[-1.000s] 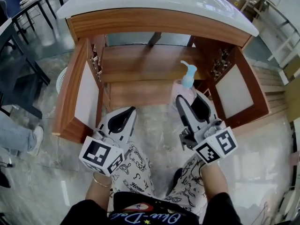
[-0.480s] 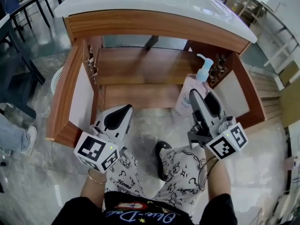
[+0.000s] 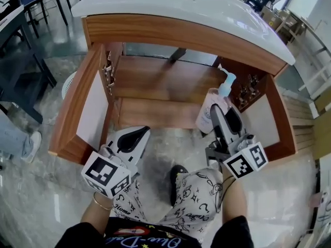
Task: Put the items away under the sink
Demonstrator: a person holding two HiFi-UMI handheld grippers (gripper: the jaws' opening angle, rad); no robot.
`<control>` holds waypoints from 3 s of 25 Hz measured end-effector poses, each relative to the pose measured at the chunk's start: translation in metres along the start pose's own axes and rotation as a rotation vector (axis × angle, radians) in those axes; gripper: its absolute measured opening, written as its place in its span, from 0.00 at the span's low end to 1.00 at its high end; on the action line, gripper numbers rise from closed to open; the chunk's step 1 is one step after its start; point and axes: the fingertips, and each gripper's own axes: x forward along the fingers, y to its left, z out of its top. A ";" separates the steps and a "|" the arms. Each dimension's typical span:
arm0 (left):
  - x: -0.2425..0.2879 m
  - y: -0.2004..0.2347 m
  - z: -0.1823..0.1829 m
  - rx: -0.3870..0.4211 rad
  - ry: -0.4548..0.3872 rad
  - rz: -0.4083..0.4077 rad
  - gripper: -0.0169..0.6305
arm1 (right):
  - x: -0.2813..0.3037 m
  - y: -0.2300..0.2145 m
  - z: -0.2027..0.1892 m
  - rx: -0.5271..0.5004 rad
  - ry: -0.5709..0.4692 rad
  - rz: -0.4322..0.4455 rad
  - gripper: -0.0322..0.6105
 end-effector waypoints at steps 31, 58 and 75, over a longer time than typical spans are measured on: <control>-0.010 0.010 -0.005 0.006 0.008 0.128 0.04 | 0.061 -0.057 -0.041 0.013 -0.026 -0.006 0.33; 0.008 0.027 -0.010 0.017 0.019 0.174 0.04 | 0.103 -0.107 -0.076 -0.005 0.007 -0.087 0.33; 0.057 0.014 0.002 0.035 -0.005 0.090 0.04 | 0.126 -0.113 -0.087 -0.018 0.019 -0.083 0.33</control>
